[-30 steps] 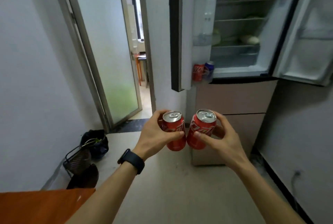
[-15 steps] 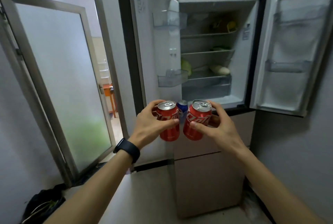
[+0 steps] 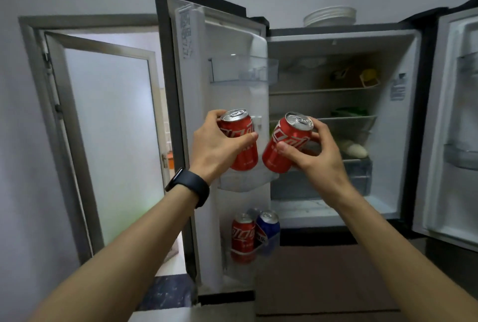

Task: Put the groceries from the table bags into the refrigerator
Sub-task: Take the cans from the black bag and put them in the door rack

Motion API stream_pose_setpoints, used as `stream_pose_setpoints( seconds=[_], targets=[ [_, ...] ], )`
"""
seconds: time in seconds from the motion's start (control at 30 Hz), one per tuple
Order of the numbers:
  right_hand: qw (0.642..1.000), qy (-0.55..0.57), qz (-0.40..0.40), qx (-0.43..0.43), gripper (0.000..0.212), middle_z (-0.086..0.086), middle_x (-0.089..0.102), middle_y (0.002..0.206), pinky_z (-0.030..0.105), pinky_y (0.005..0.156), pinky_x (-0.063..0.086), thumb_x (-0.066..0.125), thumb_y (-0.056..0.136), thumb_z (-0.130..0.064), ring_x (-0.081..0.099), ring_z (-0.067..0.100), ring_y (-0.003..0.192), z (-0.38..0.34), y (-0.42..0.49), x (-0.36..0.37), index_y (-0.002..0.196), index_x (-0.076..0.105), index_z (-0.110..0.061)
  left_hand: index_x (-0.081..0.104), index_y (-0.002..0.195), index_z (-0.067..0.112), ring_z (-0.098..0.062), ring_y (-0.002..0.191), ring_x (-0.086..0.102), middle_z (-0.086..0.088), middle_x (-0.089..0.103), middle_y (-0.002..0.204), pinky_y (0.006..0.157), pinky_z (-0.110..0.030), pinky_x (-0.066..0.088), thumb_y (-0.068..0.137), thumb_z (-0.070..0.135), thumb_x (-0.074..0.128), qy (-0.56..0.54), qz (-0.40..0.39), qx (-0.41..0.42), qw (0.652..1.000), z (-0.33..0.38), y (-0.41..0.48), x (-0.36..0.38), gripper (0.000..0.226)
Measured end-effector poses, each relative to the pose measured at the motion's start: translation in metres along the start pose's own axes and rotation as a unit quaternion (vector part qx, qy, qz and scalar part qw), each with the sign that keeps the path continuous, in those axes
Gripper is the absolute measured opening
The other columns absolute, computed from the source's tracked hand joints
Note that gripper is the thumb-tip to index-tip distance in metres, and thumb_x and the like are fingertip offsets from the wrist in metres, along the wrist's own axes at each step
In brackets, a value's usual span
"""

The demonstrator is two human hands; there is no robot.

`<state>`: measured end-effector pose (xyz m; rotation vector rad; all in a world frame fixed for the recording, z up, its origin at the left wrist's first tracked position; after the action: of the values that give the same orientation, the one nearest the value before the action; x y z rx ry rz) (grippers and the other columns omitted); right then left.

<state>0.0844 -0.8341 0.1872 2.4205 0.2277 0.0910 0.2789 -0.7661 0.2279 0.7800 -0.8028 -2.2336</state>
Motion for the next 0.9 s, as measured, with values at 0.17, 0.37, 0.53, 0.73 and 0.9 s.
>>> stream_pose_setpoints(
  seconds=[0.17,0.37,0.53,0.73,0.9],
  targets=[
    [0.998,0.014,-0.056,-0.016,0.070,-0.022,0.054,0.116,0.035,0.094,0.056,0.084,0.077,-0.029,0.057,0.001,0.108,0.038,0.066,0.011,0.135,0.046,-0.033,0.050,0.130,0.017,-0.017,0.105,0.062,0.000,0.065,0.120,0.092,-0.032,0.051,0.069,0.046,0.086,0.106,0.038,-0.050,0.992,-0.001,0.029,0.040,0.077],
    [0.976,-0.070,-0.207,0.000,0.078,-0.008,0.058,0.126,0.027,0.095,0.049,0.084,0.074,-0.042,0.057,0.011,0.117,0.092,0.112,0.021,0.140,0.046,-0.026,0.051,0.118,0.013,-0.030,0.110,0.063,-0.008,0.064,0.123,0.092,-0.044,0.053,0.070,0.048,0.085,0.210,0.004,-0.167,0.963,-0.026,0.042,0.065,0.069],
    [0.961,-0.091,-0.260,-0.011,0.081,-0.003,0.054,0.140,0.034,0.102,0.046,0.080,0.076,-0.051,0.053,0.014,0.123,0.111,0.128,0.025,0.144,0.040,-0.034,0.042,0.127,0.012,-0.030,0.109,0.063,-0.009,0.062,0.124,0.092,-0.045,0.054,0.073,0.048,0.083,0.220,-0.012,-0.205,0.954,-0.037,0.049,0.069,0.077],
    [0.962,-0.085,-0.259,-0.016,0.079,-0.008,0.058,0.131,0.034,0.099,0.051,0.081,0.074,-0.052,0.058,0.011,0.117,0.121,0.131,0.026,0.140,0.044,-0.032,0.015,0.151,0.025,-0.031,0.125,0.053,-0.014,0.041,0.145,0.100,-0.046,0.051,0.069,0.044,0.087,0.221,-0.032,-0.194,0.955,-0.035,0.045,0.067,0.111],
    [0.972,-0.121,-0.178,-0.092,0.075,-0.007,0.058,0.126,0.034,0.096,0.053,0.080,0.075,-0.053,0.057,0.008,0.112,0.124,0.123,0.024,0.136,0.047,-0.028,0.020,0.151,0.025,-0.034,0.123,0.052,-0.014,0.038,0.140,0.101,-0.043,0.050,0.074,0.032,0.084,0.317,-0.063,-0.167,0.932,-0.031,0.036,0.064,0.100]
  ],
)
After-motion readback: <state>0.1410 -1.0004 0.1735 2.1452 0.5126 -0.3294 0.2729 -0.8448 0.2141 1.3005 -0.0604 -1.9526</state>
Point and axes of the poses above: each hand's wrist, its own y-axis towards the middle knuckle, its own x-axis out of the palm, z = x × y, the point moved 1 cm from there along y, towards the middle knuckle
